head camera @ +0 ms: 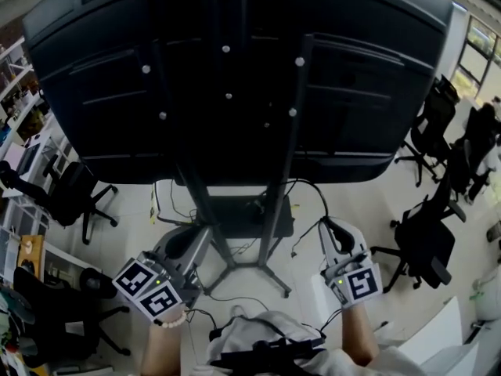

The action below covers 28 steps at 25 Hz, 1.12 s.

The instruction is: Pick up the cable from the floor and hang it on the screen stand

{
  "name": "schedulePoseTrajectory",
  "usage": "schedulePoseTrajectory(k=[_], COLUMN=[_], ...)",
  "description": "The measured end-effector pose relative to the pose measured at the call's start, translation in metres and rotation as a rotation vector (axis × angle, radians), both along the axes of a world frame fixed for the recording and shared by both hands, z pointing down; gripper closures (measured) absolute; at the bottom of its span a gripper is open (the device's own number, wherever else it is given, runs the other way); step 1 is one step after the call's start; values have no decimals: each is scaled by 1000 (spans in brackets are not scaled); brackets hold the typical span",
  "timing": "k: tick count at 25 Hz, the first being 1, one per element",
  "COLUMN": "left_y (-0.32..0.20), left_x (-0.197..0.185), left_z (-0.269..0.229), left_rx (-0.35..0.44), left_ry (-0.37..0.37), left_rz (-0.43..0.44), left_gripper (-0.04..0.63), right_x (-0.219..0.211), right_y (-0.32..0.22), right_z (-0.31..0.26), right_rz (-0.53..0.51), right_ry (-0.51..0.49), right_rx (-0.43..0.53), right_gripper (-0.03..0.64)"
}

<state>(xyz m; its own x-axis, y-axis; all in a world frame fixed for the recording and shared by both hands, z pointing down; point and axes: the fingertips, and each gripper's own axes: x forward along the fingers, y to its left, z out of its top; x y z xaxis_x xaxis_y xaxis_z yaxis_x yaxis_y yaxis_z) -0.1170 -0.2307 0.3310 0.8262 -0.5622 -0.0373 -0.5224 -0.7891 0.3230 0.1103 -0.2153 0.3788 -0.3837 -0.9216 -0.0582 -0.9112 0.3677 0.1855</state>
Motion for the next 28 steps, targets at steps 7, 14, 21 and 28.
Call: schedulePoseTrajectory(k=[7,14,21,28], left_y=[6,10,-5,-18], left_x=[45,64,87,95], left_z=[11,12,-6,-47], left_rx=[-27,-52,29,112], left_ry=[12,77,25,93], left_rz=[132,224,240,124], left_gripper=[588,588,588,588], right_x=[45,74,122,180], right_y=[-8,-2,-44,-103], right_z=[-103,-189,-245,-290], right_rz=[70,162,302,372], right_ry=[12,144,202,265], right_rx=[213,437,435,377], right_gripper=[586,586,586,586])
